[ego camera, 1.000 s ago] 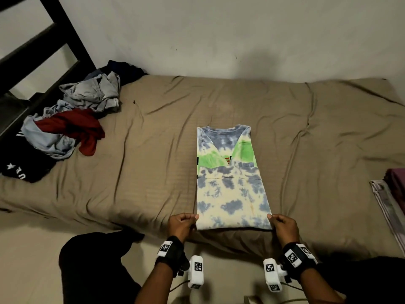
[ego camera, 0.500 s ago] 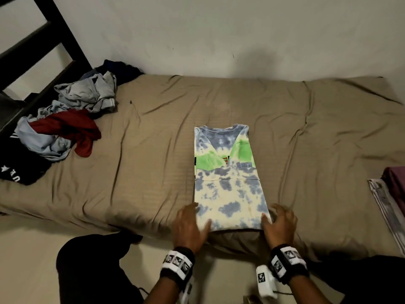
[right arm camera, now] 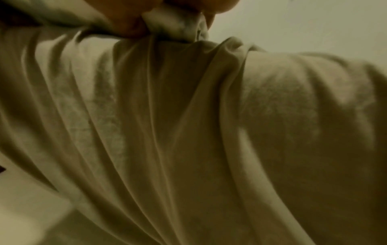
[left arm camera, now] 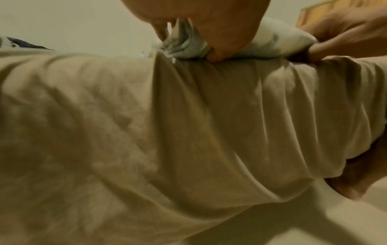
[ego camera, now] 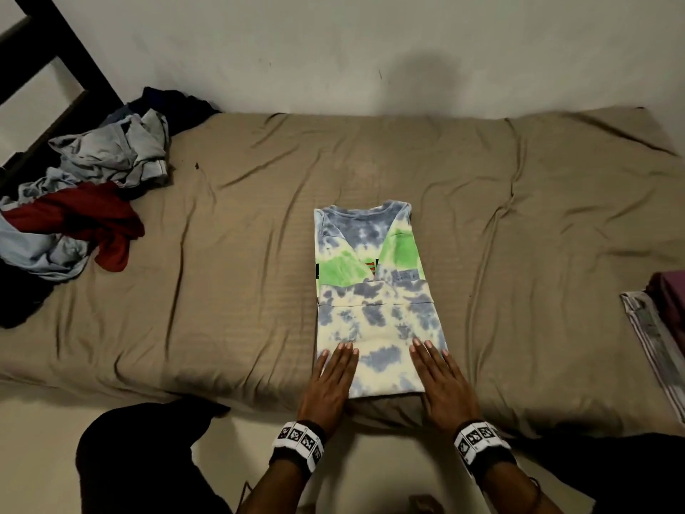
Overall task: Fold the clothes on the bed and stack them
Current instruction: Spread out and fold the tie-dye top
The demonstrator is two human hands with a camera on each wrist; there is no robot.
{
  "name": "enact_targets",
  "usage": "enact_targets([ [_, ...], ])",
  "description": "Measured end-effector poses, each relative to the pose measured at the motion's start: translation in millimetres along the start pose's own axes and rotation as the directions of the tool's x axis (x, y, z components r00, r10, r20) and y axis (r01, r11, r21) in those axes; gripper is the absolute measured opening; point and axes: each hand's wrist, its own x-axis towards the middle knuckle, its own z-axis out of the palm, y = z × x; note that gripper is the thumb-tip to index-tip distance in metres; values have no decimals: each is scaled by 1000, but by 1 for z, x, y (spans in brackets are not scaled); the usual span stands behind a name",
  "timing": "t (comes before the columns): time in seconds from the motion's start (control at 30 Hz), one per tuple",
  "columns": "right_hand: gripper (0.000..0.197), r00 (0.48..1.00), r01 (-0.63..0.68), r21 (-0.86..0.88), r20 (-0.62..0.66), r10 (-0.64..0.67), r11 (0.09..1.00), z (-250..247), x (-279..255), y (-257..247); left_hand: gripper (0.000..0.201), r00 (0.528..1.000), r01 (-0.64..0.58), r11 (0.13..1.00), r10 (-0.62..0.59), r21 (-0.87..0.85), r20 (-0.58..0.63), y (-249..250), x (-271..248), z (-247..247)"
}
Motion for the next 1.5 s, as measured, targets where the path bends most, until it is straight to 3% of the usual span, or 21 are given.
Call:
enact_targets([
  [0.1,84,997,-57,73,60,53,996,-7,3,4,97,999,39,998,-39,-54,3,-7,-5,-1],
  [0.17,82,994,-82,168,78,70,982,-15,3,8,86,998,48,995,-52,-91,-37,-10,-7,-7],
  [0.3,68,994,-69,341,-59,95,938,-23,-3,25,94,989,91,964,-116,-250,-90,-11,-10,-34],
  [0.37,52,991,-115,398,-23,135,910,-53,1,32,82,982,80,947,-128,-311,-138,-8,-16,-58],
  [0.43,37,993,-103,422,-2,115,901,-92,5,35,58,970,72,916,-156,-394,-187,-1,-25,-85],
  [0.5,22,996,-78,526,9,86,847,-136,5,29,42,948,71,841,-225,-537,-226,4,-40,-111],
  [0.57,7,989,-112,729,17,146,675,-171,0,21,24,918,55,758,-294,-650,-265,11,-51,-139],
  [0.6,8,982,-111,843,13,187,527,-183,-3,17,21,901,41,703,-333,-710,-277,13,-54,-150],
  [0.67,14,960,-77,966,6,281,245,-191,-4,10,23,869,9,491,-435,-871,-237,16,-49,-163],
  [0.73,33,931,-68,994,33,365,83,-190,12,5,19,832,-14,263,-531,-965,-157,15,-29,-165],
  [0.83,46,852,-101,988,146,503,-115,-177,55,3,17,724,30,128,-687,-991,-67,10,15,-162],
  [0.9,47,809,-155,949,281,516,-274,-159,85,10,31,667,102,-27,-739,-994,88,-10,47,-149],
  [0.97,52,787,-300,874,453,419,-381,-133,105,15,50,655,236,-233,-679,-944,331,-37,71,-121],
  [1.0,51,756,-380,849,514,405,-367,-117,113,17,61,639,337,-248,-648,-908,414,-51,80,-103],
  [1.07,40,700,-509,848,509,501,-151,-84,123,27,61,629,544,-44,-640,-838,441,-73,90,-74],
  [1.13,27,697,-570,817,426,576,85,-58,125,38,45,680,589,187,-639,-786,358,-81,90,-57],
  [1.17,25,715,-559,821,405,571,118,-50,127,42,43,705,571,241,-634,-785,318,-82,90,-53],
  [1.27,20,771,-479,855,301,561,200,-54,125,38,50,744,418,226,-641,-880,189,-72,83,-47],
  [1.37,18,788,-342,931,209,580,129,-57,111,29,38,736,331,288,-675,-899,54,-61,83,-50],
  [1.4,18,782,-334,932,190,593,142,-54,106,27,38,731,338,295,-681,-894,52,-58,83,-50],
  [1.5,15,737,-458,829,151,659,322,-38,94,23,50,692,502,366,-714,-784,110,-57,84,-41],
])
